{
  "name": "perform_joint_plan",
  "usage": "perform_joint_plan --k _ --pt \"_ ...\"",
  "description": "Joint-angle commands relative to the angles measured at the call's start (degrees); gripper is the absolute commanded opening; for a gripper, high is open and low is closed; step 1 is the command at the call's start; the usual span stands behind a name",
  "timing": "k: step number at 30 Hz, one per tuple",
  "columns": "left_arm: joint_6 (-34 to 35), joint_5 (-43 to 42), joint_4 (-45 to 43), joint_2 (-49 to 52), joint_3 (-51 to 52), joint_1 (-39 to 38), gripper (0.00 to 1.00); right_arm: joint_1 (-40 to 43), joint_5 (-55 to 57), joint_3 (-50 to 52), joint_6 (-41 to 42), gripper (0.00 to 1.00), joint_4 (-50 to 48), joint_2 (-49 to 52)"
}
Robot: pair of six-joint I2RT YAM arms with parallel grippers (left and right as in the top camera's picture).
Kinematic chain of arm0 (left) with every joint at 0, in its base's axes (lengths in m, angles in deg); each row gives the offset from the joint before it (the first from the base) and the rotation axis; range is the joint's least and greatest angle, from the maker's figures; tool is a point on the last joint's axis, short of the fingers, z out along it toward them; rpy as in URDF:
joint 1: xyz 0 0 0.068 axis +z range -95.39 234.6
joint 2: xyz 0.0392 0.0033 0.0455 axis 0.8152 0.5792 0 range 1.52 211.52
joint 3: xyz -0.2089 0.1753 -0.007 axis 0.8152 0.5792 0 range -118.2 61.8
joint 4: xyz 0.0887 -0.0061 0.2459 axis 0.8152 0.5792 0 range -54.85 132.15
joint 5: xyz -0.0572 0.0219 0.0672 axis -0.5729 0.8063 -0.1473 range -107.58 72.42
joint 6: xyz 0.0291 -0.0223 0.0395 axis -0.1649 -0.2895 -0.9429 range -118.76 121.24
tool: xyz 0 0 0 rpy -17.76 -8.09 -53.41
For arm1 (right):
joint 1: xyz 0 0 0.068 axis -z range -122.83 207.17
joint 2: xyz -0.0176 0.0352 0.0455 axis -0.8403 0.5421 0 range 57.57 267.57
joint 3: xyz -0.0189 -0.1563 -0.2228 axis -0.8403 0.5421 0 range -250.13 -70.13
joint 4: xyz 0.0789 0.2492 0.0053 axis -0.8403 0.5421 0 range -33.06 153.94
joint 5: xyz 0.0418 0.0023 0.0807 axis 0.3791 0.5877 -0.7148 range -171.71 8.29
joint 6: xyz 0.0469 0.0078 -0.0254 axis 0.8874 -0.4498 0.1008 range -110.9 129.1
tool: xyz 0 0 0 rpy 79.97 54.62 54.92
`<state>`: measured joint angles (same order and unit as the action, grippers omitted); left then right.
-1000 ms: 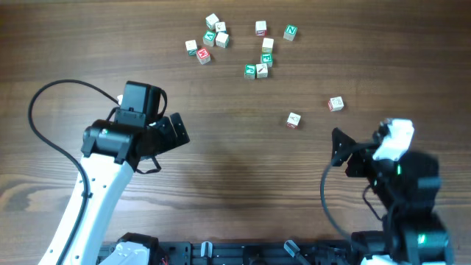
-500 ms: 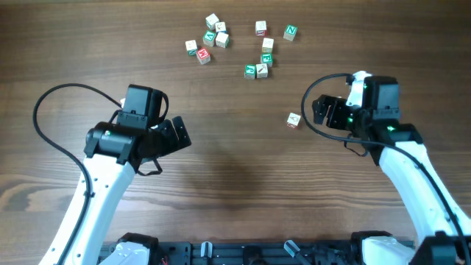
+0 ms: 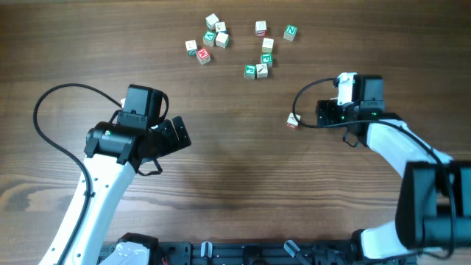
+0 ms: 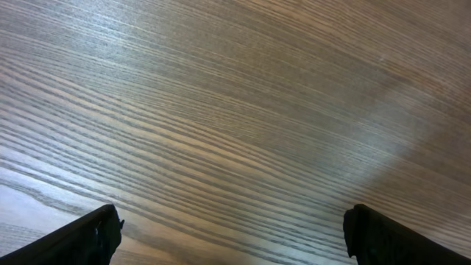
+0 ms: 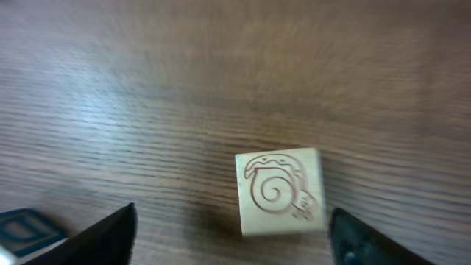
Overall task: Form a circle
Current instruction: 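Reach the right gripper to the white snail block and grasp it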
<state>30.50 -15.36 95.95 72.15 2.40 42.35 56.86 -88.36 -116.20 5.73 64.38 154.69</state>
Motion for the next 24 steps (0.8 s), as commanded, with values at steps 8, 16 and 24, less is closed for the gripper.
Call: perform_joint_plan --k 8,16,24 --pt "-0.26 -0.48 0.02 -0.13 0.17 0.44 1.00 0.02 4.35 -3.63 5.75 0.46 -3.43 5.01" --pt "-0.26 -0.48 0.02 -0.13 0.17 0.44 1.00 0.02 12.07 -3.63 21.92 0.24 -2.80 5.01" --pt "-0.26 -0.48 0.02 -0.13 0.17 0.44 1.00 0.02 18.86 -5.55 29.53 0.25 4.63 4.66"
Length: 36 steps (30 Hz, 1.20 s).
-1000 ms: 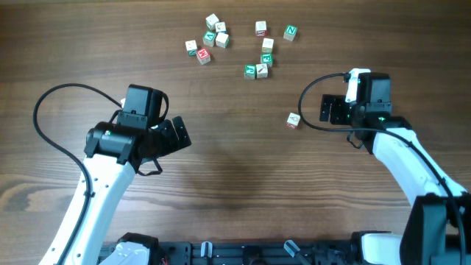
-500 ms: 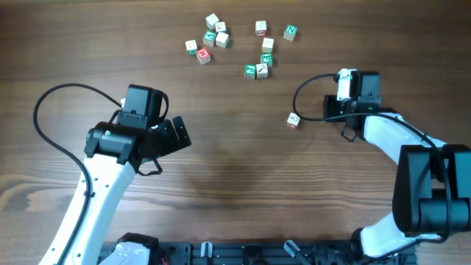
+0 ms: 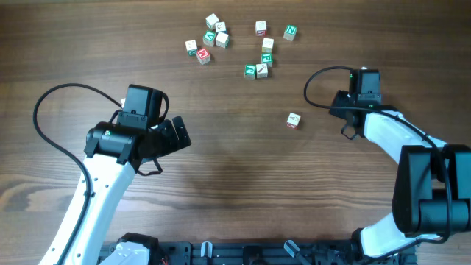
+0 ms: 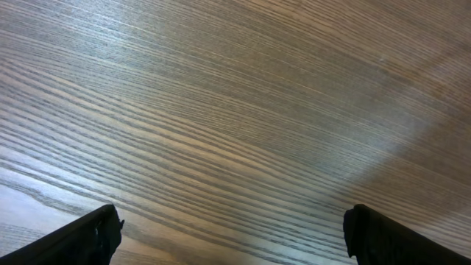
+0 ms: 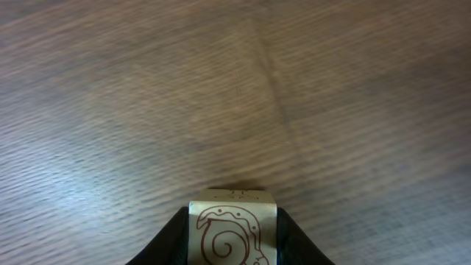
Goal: Form a circle
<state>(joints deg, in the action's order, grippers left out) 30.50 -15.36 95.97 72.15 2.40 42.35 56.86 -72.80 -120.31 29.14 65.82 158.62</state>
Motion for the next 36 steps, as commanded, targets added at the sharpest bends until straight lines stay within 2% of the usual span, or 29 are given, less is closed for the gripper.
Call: perform_joint_plan --k 1,5,8,11,14,31,36 --pt "-0.26 -0.48 0.00 -0.13 0.17 0.44 1.00 0.02 3.30 -2.40 8.24 0.25 4.57 0.70" --pt "-0.26 -0.48 0.00 -0.13 0.17 0.44 1.00 0.02 3.32 -7.15 14.82 0.27 10.82 0.72" --pt "-0.26 -0.48 0.00 -0.13 0.17 0.44 1.00 0.07 4.37 -8.33 16.15 0.29 11.34 0.72" --pt "-0.26 -0.48 0.00 -0.13 0.17 0.44 1.00 0.24 8.48 -8.33 22.32 0.29 13.94 0.72" --pt "-0.26 -0.48 0.00 -0.13 0.17 0.44 1.00 0.68 8.74 -8.33 25.03 0.30 14.75 0.74" --pt "-0.26 -0.48 0.00 -0.13 0.17 0.44 1.00 1.95 10.78 -6.32 25.00 0.34 8.94 3.50" --pt "-0.26 -0.48 0.00 -0.13 0.17 0.44 1.00 1.95 10.82 -6.32 24.94 0.39 8.72 6.12"
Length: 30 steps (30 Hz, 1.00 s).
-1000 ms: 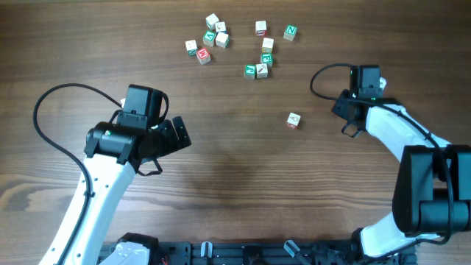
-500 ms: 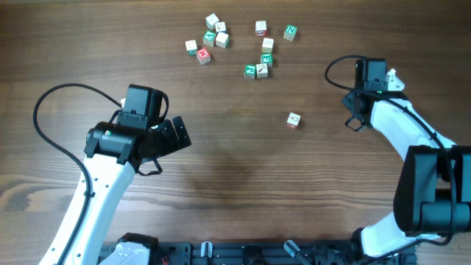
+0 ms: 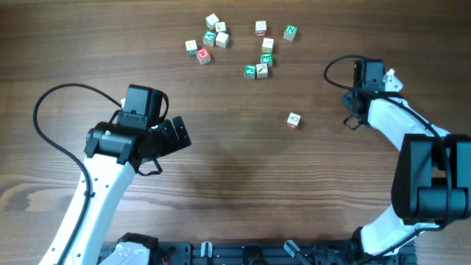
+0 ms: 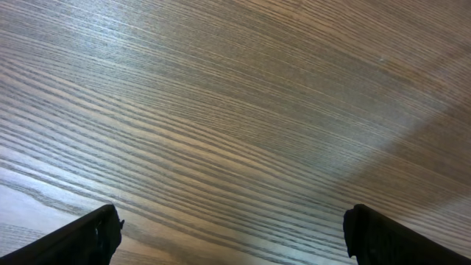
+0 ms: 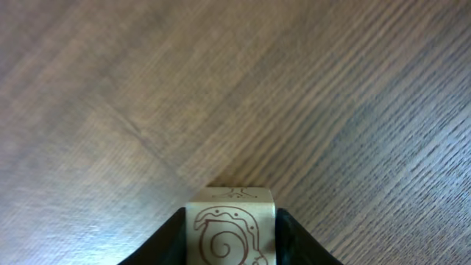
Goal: Form a circle
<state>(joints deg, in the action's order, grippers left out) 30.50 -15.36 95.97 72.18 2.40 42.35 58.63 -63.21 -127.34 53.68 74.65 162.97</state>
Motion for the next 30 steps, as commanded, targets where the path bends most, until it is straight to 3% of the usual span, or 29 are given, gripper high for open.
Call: perform_joint_plan --k 1,2,6,13,18,23,30 --pt "-0.26 -0.48 0.00 -0.15 0.17 0.44 1.00 0.17 1.20 0.72 0.42 0.44 -0.13 1.97" --pt "-0.26 -0.48 0.00 -0.15 0.17 0.44 1.00 0.17 1.29 0.72 0.42 0.50 -0.13 1.97" --pt "-0.28 -0.48 0.00 -0.15 0.17 0.44 1.00 0.17 1.38 -0.15 -2.12 0.99 -0.11 1.84" --pt "-0.26 -0.48 0.00 -0.15 0.17 0.44 1.00 -1.14 -0.50 -4.72 -4.17 1.00 10.25 -10.54" --pt "-0.26 -0.48 0.00 -0.15 0.17 0.44 1.00 -8.61 -15.43 -4.57 -3.98 1.00 13.22 -22.49" --pt "-0.26 -0.48 0.00 -0.15 0.17 0.44 1.00 -18.71 -16.87 -1.88 -2.97 1.00 11.69 -18.16" --pt "-0.26 -0.48 0.00 -0.15 0.17 0.44 1.00 -27.19 -11.17 -1.60 2.29 0.99 8.83 -2.19"
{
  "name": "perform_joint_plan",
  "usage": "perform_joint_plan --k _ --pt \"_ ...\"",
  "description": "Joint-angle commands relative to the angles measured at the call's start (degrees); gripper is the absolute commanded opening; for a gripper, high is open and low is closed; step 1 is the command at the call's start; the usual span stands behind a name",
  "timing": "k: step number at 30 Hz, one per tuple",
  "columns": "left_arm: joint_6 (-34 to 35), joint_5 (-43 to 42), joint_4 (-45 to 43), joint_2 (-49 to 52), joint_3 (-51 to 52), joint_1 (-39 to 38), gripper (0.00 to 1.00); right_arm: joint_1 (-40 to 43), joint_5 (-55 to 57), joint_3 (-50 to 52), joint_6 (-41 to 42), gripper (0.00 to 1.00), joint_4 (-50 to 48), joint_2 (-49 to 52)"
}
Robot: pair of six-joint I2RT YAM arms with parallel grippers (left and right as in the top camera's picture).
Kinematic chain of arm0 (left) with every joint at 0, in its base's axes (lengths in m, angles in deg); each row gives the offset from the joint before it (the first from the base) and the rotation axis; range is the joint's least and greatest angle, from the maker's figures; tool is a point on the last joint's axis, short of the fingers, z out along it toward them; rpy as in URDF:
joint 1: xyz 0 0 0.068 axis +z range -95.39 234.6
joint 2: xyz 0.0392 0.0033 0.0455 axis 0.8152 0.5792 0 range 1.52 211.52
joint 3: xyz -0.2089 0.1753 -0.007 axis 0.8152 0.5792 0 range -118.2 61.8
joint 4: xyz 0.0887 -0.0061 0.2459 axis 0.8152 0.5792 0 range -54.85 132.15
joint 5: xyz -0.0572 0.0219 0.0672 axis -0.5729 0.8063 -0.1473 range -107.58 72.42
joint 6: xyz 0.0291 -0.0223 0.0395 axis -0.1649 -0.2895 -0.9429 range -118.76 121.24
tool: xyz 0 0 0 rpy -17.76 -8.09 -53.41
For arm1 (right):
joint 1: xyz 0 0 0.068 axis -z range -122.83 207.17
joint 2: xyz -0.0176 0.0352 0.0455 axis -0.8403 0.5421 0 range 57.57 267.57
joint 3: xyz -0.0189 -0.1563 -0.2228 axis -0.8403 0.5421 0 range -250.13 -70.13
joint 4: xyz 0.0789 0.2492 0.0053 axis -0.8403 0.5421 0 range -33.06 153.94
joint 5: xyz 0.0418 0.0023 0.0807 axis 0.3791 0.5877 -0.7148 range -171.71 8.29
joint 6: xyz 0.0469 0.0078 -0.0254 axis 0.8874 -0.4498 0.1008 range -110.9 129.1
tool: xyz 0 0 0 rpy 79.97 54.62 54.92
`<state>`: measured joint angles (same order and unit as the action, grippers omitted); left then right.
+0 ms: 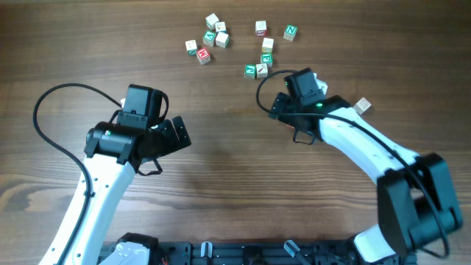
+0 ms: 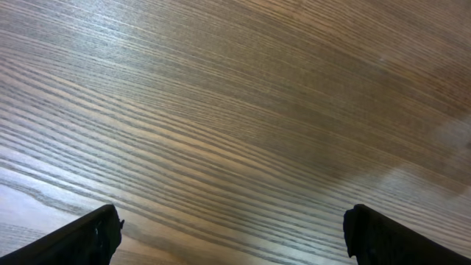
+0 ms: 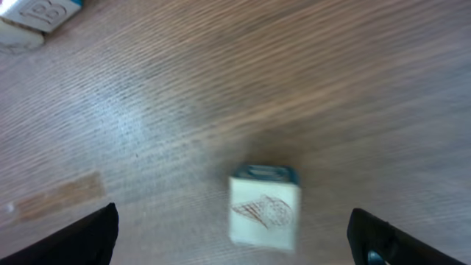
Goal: Form a circle
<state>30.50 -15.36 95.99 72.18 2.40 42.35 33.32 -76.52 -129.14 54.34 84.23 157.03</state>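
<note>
Several small picture blocks (image 1: 262,70) lie scattered at the far middle of the wooden table. One pale block (image 1: 361,106) lies alone at the right. My right gripper (image 1: 280,104) hangs open near the table's middle. In the right wrist view a white block with a teal side and a drawn cone (image 3: 265,212) lies between the spread fingers of this gripper (image 3: 234,239), untouched. Another block (image 3: 33,15) shows at that view's top left. My left gripper (image 1: 176,136) is open over bare wood (image 2: 232,237).
The wooden table (image 1: 235,184) stretches bare around the left arm. A black cable loops from each arm. The right arm's forearm (image 1: 353,140) crosses the table's right half.
My right gripper held the snail block at the far right; now it is open near the table's middle over another block, and a pale block lies alone at the right. Left arm unchanged.
First my right gripper stood open around the snail block near the table's middle. Then it was shut on that block, farther right, and later farther right still. Now the gripper is empty, back toward the middle. The left arm never moved.
</note>
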Motion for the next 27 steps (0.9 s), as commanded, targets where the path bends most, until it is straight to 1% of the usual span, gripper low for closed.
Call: perform_joint_plan --k 1,4,6,8,9,10,11,13,15,18,19,21,24,27 --pt "-0.26 -0.48 -0.02 -0.15 0.17 0.44 1.00 -2.03 2.78 0.20 2.27 0.97 -0.61 4.39" --pt "-0.26 -0.48 -0.02 -0.15 0.17 0.44 1.00 -2.05 4.52 0.20 2.84 0.92 -0.90 4.96" --pt "-0.26 -0.48 -0.02 -0.15 0.17 0.44 1.00 -2.05 6.01 0.20 2.82 0.80 -0.85 5.14" --pt "-0.28 -0.48 -0.02 -0.15 0.17 0.44 1.00 -2.05 7.63 0.20 2.82 0.74 -0.68 5.18" --pt "-0.28 -0.48 -0.02 -0.15 0.17 0.44 1.00 -2.05 8.66 0.20 2.78 0.67 -0.70 5.18" --pt "-0.26 -0.48 -0.02 -0.15 0.17 0.44 1.00 -2.05 8.79 0.20 2.75 0.62 -0.70 5.18" --pt "-0.26 -0.48 -0.02 -0.15 0.17 0.44 1.00 -2.05 8.79 0.20 2.73 0.52 -0.66 5.18" --pt "-0.26 -0.48 -0.02 -0.15 0.17 0.44 1.00 -2.05 8.76 0.20 2.75 0.40 -0.70 5.18" --pt "-0.26 -0.48 -0.02 -0.15 0.17 0.44 1.00 -2.05 8.59 0.20 2.75 0.34 -0.66 5.18" --pt "-0.26 -0.48 -0.02 -0.15 0.17 0.44 1.00 -1.95 8.31 0.07 2.73 0.26 -0.52 5.09" --pt "-0.26 -0.48 -0.02 -0.15 0.17 0.44 1.00 -1.92 8.33 -0.15 2.73 0.25 -0.15 4.90" --pt "-0.26 -0.48 -0.02 -0.15 0.17 0.44 1.00 -1.79 8.57 -1.03 1.77 0.24 0.83 4.28" --pt "-0.26 -0.48 -0.02 -0.15 0.17 0.44 1.00 -0.70 8.59 -1.55 -2.25 0.24 1.14 3.65" --pt "-0.26 -0.48 -0.02 -0.15 0.17 0.44 1.00 2.10 8.59 -1.53 -3.10 0.23 2.19 3.65"
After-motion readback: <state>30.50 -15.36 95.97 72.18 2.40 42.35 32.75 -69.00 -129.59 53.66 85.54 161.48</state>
